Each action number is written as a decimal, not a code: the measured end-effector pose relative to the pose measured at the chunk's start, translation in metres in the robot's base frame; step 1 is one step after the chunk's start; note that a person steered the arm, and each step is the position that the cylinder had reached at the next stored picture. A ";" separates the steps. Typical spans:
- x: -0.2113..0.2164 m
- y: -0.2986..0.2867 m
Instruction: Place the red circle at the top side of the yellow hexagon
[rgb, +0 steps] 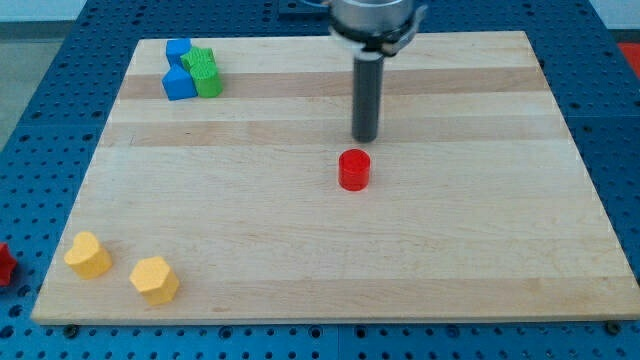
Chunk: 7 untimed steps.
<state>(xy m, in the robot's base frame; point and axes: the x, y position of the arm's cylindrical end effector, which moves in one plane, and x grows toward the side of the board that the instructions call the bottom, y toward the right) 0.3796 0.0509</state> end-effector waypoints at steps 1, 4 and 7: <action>-0.014 0.027; 0.136 -0.185; 0.151 -0.235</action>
